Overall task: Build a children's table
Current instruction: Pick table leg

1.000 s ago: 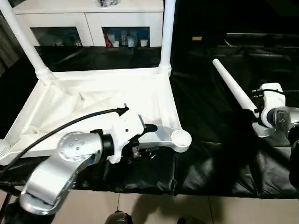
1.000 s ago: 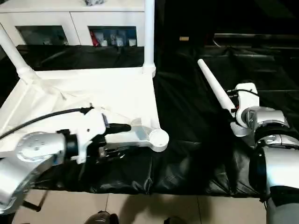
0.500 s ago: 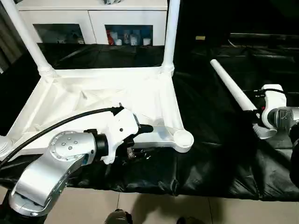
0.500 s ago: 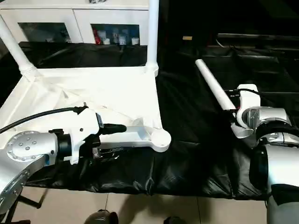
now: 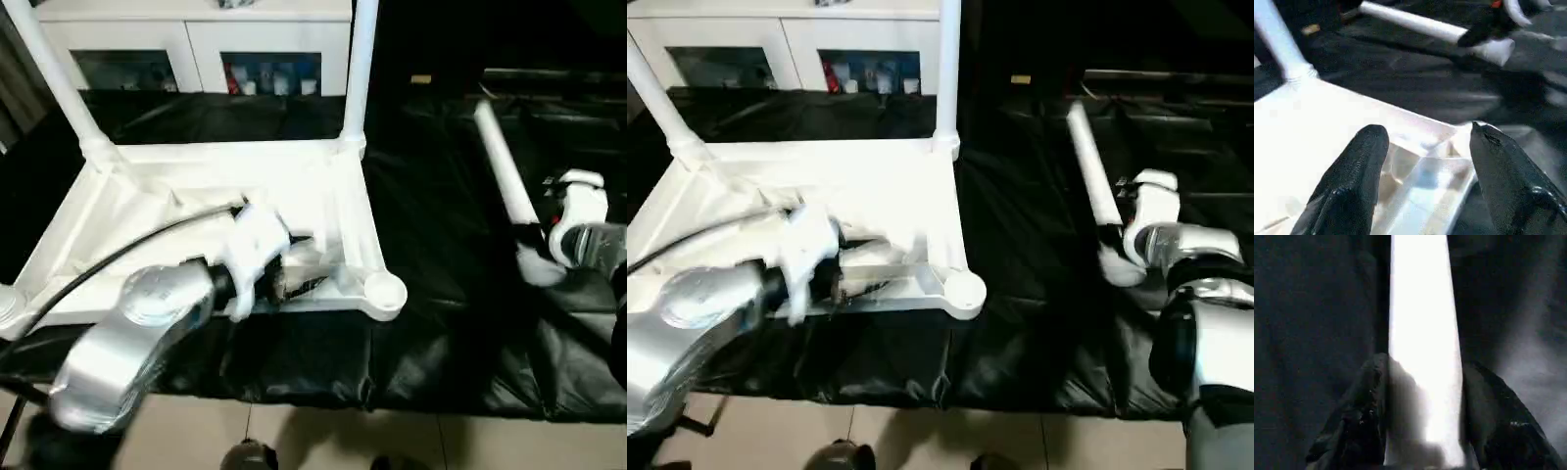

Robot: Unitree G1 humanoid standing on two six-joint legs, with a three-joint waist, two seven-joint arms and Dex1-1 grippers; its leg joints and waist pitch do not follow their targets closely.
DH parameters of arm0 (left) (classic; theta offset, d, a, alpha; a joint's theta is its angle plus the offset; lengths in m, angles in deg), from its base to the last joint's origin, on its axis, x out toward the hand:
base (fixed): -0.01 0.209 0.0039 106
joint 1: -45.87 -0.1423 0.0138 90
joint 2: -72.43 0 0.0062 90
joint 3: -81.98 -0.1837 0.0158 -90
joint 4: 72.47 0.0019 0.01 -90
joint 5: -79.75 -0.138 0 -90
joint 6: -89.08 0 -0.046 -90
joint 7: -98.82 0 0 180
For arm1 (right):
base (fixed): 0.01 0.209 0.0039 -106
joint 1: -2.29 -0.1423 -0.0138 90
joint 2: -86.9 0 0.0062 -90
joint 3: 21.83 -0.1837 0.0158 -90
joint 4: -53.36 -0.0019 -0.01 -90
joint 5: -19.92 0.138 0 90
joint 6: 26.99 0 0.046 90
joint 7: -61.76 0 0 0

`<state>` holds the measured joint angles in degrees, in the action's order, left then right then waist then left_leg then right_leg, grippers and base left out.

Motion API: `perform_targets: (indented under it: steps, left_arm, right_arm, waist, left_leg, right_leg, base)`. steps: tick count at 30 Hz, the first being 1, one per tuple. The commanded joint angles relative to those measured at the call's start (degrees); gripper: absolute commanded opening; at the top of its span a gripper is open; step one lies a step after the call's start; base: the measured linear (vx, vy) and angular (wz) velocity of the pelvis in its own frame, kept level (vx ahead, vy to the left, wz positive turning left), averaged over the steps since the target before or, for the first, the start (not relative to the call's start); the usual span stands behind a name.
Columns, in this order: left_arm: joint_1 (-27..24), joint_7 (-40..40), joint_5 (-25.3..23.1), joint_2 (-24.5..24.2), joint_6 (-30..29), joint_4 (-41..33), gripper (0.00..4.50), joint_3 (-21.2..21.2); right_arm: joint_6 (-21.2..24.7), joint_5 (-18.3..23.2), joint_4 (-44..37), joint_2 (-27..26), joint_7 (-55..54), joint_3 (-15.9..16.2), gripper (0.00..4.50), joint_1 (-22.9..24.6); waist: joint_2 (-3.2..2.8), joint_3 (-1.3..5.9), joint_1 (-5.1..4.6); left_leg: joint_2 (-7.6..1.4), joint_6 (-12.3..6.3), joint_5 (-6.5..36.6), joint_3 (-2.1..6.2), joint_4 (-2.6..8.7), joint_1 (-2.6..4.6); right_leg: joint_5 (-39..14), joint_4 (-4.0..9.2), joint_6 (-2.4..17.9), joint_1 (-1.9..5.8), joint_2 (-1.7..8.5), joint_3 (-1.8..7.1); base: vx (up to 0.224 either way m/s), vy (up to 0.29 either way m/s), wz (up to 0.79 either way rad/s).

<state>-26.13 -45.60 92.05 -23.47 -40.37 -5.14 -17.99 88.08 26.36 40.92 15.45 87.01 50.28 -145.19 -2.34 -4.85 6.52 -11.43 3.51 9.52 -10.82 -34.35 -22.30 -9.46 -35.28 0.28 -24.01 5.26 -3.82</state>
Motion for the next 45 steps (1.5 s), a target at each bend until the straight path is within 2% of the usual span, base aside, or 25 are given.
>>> perform_targets:
  steps: [1,6,8,9,10,11,12,13,14,15,18,19,20,23,24,31,32,33,34,35,37,40,42,43,45]
  left_arm:
    - [1.5,-2.7,-0.5,1.7,0.6,2.3,3.05,0.9]
    - [4.8,-5.8,1.7,7.8,0.5,7.3,3.05,2.3]
    - [7.1,-6.9,5.4,12.3,-2.6,10.4,3.05,4.7]
    - [7.1,-6.9,5.4,12.3,-2.6,10.4,3.05,4.7]
    - [7.1,-6.9,5.4,12.3,-2.6,10.4,3.05,4.7]
    - [8.5,-7.2,7.7,14.6,-3.0,12.0,3.05,6.1]
    - [9.1,-7.2,9.2,15.8,-3.5,12.7,3.05,7.1]
    - [10.0,-7.2,10.9,17.1,-3.8,13.4,3.05,8.1]
    - [10.5,-7.3,12.1,18.0,-4.1,13.8,3.05,8.9]
    - [11.4,-7.7,13.7,19.3,-5.0,14.5,3.05,10.0]
    - [12.5,-8.6,15.2,21.0,-5.9,15.4,3.05,11.5]
    - [12.5,-8.6,15.2,21.0,-5.9,15.4,3.05,11.5]
    - [13.9,-9.5,19.1,23.7,-8.2,16.1,3.05,14.1]
    - [14.8,-9.9,22.7,25.9,-9.8,16.4,3.05,15.7]
    - [15.2,-10.0,24.3,26.8,-10.5,16.5,3.05,16.3]
    - [17.6,-12.3,27.3,30.2,-11.7,19.0,3.05,18.4]
    - [17.9,-12.5,27.8,30.6,-12.0,19.0,3.05,18.6]
    - [17.9,-12.5,27.9,30.6,-12.0,19.0,3.05,18.7]
    - [18.4,-13.3,29.3,31.5,-12.1,18.9,3.05,19.5]
    - [18.6,-14.3,30.1,31.8,-12.3,18.9,3.05,19.9]
    - [18.7,-15.2,30.4,31.9,-12.5,19.1,3.05,20.0]
    - [19.4,-20.1,26.8,32.6,-11.1,20.6,3.05,20.3]
    - [20.6,-25.3,24.7,33.2,-11.5,22.5,3.05,21.7]
    - [20.8,-26.7,23.8,33.2,-11.5,23.0,2.88,21.8]
    - [21.7,-31.1,22.9,34.0,-10.7,24.7,2.70,23.4]
  right_arm:
    - [-2.8,3.9,-2.1,-0.1,2.9,-3.6,1.89,-0.4]
    - [-5.6,9.9,-6.5,-1.9,13.4,-7.8,1.89,1.7]
    - [-4.3,15.0,-14.4,-4.6,23.2,-8.8,1.89,5.7]
    - [-4.3,15.0,-14.4,-4.6,23.2,-8.8,1.89,5.7]
    - [-4.3,15.0,-14.4,-4.6,23.2,-8.8,1.89,5.7]
    - [-0.6,19.0,-23.6,-6.9,28.4,-8.2,1.89,9.9]
    - [1.9,21.1,-29.1,-8.1,30.1,-7.5,1.89,12.6]
    - [4.6,23.8,-35.4,-9.3,31.7,-6.7,1.89,15.6]
    - [6.4,25.7,-39.4,-10.0,32.6,-6.1,1.88,17.6]
    - [8.6,28.1,-44.5,-10.8,33.4,-5.5,1.88,20.0]
    - [11.4,31.0,-50.6,-11.7,34.3,-5.1,1.88,23.0]
    - [11.4,31.0,-50.6,-11.7,34.3,-5.1,1.88,23.0]
    - [15.1,34.6,-57.6,-12.6,35.6,-4.4,1.88,26.4]
    - [17.4,36.6,-62.2,-13.2,36.3,-3.0,1.88,28.7]
    - [18.8,37.3,-64.7,-13.7,36.2,-2.4,1.88,29.8]
    - [22.1,37.4,-73.8,-14.7,34.0,3.5,1.88,33.7]
    - [22.1,37.2,-74.3,-14.6,34.1,4.0,1.88,33.8]
    - [22.1,37.1,-74.3,-14.6,34.0,4.2,1.88,33.8]
    - [21.7,35.6,-74.9,-14.7,33.8,6.1,1.88,33.8]
    - [21.3,34.4,-75.2,-15.0,33.4,7.7,1.88,33.8]
    - [20.9,33.8,-75.8,-15.3,33.0,8.6,1.88,33.9]
    - [18.6,31.0,-76.9,-16.8,30.0,10.8,1.88,33.6]
    - [15.9,27.1,-78.0,-16.9,27.2,13.8,1.88,33.6]
    - [15.2,25.9,-78.2,-17.0,26.4,14.7,1.88,33.6]
    - [12.8,21.6,-78.9,-17.5,24.4,18.6,1.88,33.6]
  waist:
    - [1.20,5.17,0.29]
    - [1.44,5.45,0.52]
    - [1.29,5.63,0.61]
    - [1.43,5.58,0.74]
    - [1.43,5.91,0.91]
    - [1.56,5.67,0.93]
    - [1.47,5.87,1.29]
    - [1.75,5.94,1.34]
    - [1.64,5.87,1.77]
    - [2.03,5.99,1.90]
    - [1.76,5.73,2.24]
    - [1.84,5.59,2.32]
    - [1.65,5.36,2.16]
    - [1.72,5.43,2.11]
    - [1.53,5.58,2.18]
    - [1.74,5.36,1.82]
    - [2.42,5.33,1.63]
    - [2.21,5.38,1.77]
    - [2.37,5.33,1.74]
    - [2.14,5.34,1.72]
    - [2.19,5.39,1.71]
    - [2.22,5.47,1.73]
    - [2.20,5.54,1.73]
    - [2.31,5.51,1.62]
    - [2.05,5.68,1.76]
  left_leg:
    - [-0.81,-1.56,12.7,0.22,2.98,0.49]
    - [-0.86,-3.72,10.6,0.07,2.67,0.23]
    - [-0.97,-5.06,9.0,-0.03,2.41,0.19]
    - [-0.89,-5.68,8.8,-0.20,2.35,0.25]
    - [-1.18,-6.16,7.0,0.13,2.32,0.14]
    - [-0.86,-6.69,6.8,-0.20,2.25,0.19]
    - [-1.09,-6.93,7.0,-0.17,2.14,0.49]
    - [-1.17,-7.50,6.1,-0.11,2.19,0.35]
    - [-1.19,-7.63,5.9,-0.08,2.23,0.49]
    - [-1.33,-7.61,5.8,-0.03,2.29,0.52]
    - [-1.51,-5.58,8.3,0.01,2.54,0.80]
    - [-1.40,-4.70,9.0,-0.06,2.65,0.85]
    - [-1.36,-4.09,9.9,-0.18,2.75,0.99]
    - [-1.28,-3.52,10.1,0.17,3.05,0.66]
    - [-1.32,-3.25,10.0,0.26,3.01,0.77]
    - [-1.18,-2.00,10.8,0.41,3.32,0.61]
    - [-1.09,-1.99,10.7,0.33,3.33,0.45]
    - [-1.09,-1.90,10.5,0.41,3.31,0.54]
    - [-1.08,-1.82,10.3,0.36,3.28,0.47]
    - [-1.10,-1.64,10.1,0.42,3.33,0.40]
    - [-1.16,-1.54,10.4,0.44,3.37,0.53]
    - [-1.32,-1.15,10.7,0.56,3.56,0.57]
    - [-1.34,-0.43,11.0,0.64,3.65,0.69]
    - [-1.19,-0.13,11.2,0.57,3.62,0.71]
    - [-1.24,0.42,11.1,0.69,3.61,0.68]
  right_leg:
    - [-14.9,3.88,12.8,3.07,2.22,1.54]
    - [-11.7,3.66,14.1,3.39,2.19,1.42]
    - [-9.5,3.36,14.8,3.42,2.16,1.42]
    - [-9.0,3.58,14.8,3.45,2.12,1.46]
    - [-7.5,3.07,15.6,3.57,2.27,1.33]
    - [-7.3,3.34,15.7,3.46,1.88,1.37]
    - [-7.1,3.32,15.6,3.38,2.17,1.49]
    - [-6.5,3.13,15.4,3.53,2.08,1.49]
    - [-7.2,3.28,14.6,3.46,2.05,1.58]
    - [-7.7,3.28,14.6,3.48,2.17,1.51]
    - [-14.2,4.03,13.1,3.01,2.39,1.49]
    - [-16.3,4.38,11.9,2.97,2.40,1.53]
    - [-18.1,4.76,10.9,2.79,2.28,1.63]
    - [-19.7,5.01,9.3,3.06,2.49,1.52]
    - [-19.7,4.90,9.3,3.01,2.56,1.49]
    - [-22.5,5.60,6.5,3.02,2.59,1.52]
    - [-23.1,5.79,5.8,3.10,2.58,1.48]
    - [-23.4,5.66,5.7,3.04,2.69,1.51]
    - [-24.0,5.73,5.3,2.98,2.75,1.51]
    - [-23.8,5.74,5.3,2.93,2.71,1.52]
    - [-23.2,5.79,5.0,2.83,2.61,1.52]
    - [-22.0,5.66,4.8,2.76,2.57,1.55]
    - [-21.4,5.55,4.3,2.81,2.50,1.56]
    - [-21.4,5.68,3.6,2.72,2.33,1.60]
    - [-20.8,5.48,3.4,2.79,2.50,1.63]
  base:
    - [0.000,0.000,0.00]
    - [0.000,0.000,0.00]
    - [0.000,0.000,0.00]
    - [0.000,0.000,0.00]
    - [0.000,0.000,0.00]
    - [0.000,0.000,0.00]
    - [0.000,0.000,0.00]
    - [0.000,0.000,0.00]
    - [0.000,0.000,0.00]
    - [0.000,0.000,0.00]
    - [0.000,0.000,0.00]
    - [0.000,0.000,0.00]
    - [0.000,0.000,0.00]
    - [0.000,0.000,0.00]
    - [0.000,0.000,0.00]
    - [0.000,0.000,0.00]
    - [0.000,0.000,0.00]
    - [0.000,0.000,0.00]
    - [0.000,0.000,0.00]
    - [0.000,0.000,0.00]
    - [0.000,0.000,0.00]
    - [0.000,0.000,0.00]
    - [0.000,0.000,0.00]
    - [0.000,0.000,0.00]
    - [0.000,0.000,0.00]
